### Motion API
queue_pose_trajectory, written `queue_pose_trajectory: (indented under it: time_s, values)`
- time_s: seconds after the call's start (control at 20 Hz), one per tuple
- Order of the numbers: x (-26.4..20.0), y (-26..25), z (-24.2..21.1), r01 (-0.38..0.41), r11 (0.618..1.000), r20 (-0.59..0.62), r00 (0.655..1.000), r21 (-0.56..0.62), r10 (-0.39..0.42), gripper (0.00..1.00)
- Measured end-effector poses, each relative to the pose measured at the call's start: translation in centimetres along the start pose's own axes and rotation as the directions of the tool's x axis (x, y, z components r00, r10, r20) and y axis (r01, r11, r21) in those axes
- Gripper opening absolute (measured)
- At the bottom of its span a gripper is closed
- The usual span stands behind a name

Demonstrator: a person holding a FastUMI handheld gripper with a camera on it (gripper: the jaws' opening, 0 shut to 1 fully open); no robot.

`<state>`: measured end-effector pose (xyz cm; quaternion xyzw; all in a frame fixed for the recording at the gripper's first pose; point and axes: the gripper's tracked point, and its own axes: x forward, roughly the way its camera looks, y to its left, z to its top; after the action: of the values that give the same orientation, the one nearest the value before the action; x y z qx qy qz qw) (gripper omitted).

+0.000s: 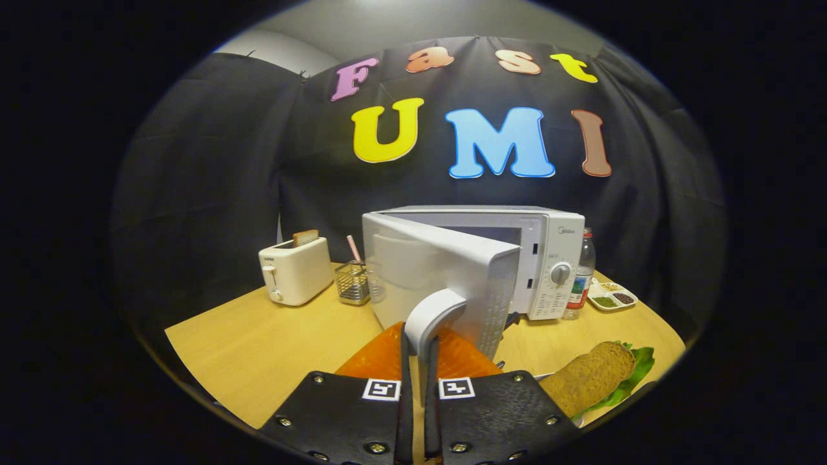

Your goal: Open the microwave, put the food inside, and close the microwave door.

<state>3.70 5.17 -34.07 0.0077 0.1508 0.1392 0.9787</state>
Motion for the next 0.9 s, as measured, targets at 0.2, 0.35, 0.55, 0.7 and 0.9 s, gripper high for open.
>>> queue_pose_trajectory:
  time_s: [0.2,0.35,0.55,0.7,0.9]
  values:
    - [-0.7,5.7,-0.4,-0.008,1.0,0.008,1.0,-0.002,0.008,0.07]
    - [-0.6,8.8,-0.3,0.072,0.997,0.046,0.996,-0.041,-0.07,0.07]
    - [0.1,12.6,-0.5,0.179,0.984,0.059,0.982,0.021,-0.18,0.07]
    - [0.8,15.2,-0.4,0.268,0.963,0.084,0.959,0.029,-0.27,0.07]
    - [2.0,18.0,-0.2,0.358,0.933,0.115,0.926,0.036,-0.359,0.1]
